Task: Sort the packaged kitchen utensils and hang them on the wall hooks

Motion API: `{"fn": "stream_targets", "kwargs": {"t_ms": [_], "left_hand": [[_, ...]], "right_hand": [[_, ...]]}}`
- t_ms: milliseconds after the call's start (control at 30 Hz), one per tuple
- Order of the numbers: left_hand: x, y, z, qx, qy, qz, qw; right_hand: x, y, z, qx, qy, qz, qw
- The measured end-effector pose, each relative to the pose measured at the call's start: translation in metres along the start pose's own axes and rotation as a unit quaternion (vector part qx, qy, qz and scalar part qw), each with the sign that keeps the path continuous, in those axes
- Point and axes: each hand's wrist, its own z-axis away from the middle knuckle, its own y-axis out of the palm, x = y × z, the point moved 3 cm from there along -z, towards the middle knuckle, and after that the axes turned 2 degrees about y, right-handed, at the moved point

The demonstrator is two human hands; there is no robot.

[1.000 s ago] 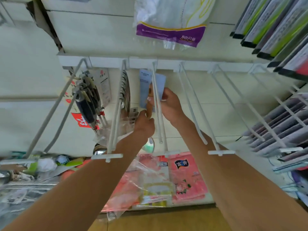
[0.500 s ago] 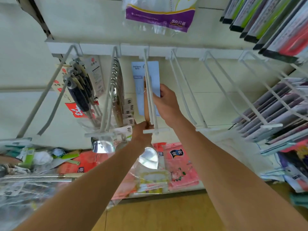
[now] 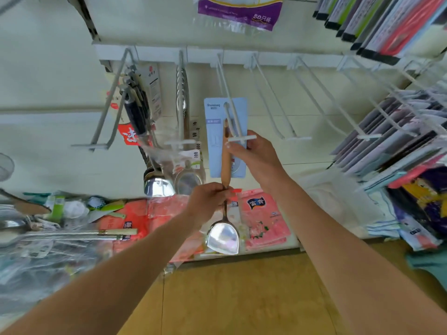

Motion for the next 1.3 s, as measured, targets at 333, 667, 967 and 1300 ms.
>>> {"fn": "stream_targets", "kwargs": {"t_ms": [333, 667, 967, 1300], "left_hand": [[0.002, -0.006, 0.082, 0.037, 0.008, 0.048, 0.998], [0.017, -0.007, 0.158, 0.072, -0.01, 0.03, 0.997], [0.055, -0.093, 0.225, 0.037, -0.03, 0.078, 0.996], [0.105, -0.337, 0.361, -0.179, -0.045, 0.16, 0.97]], "right_hand": [[0.008, 0.009, 0.073, -0.029, 0.016, -0.04, 0.999], [0.01, 0.026, 0.152, -0.04, 0.044, -0.07, 0.996], [0.012, 0.136, 0.173, 0.047, 0.072, -0.038, 0.996], [0.037, 0.44, 0.181, 0.249, 0.076, 0.012, 0.965]]}}
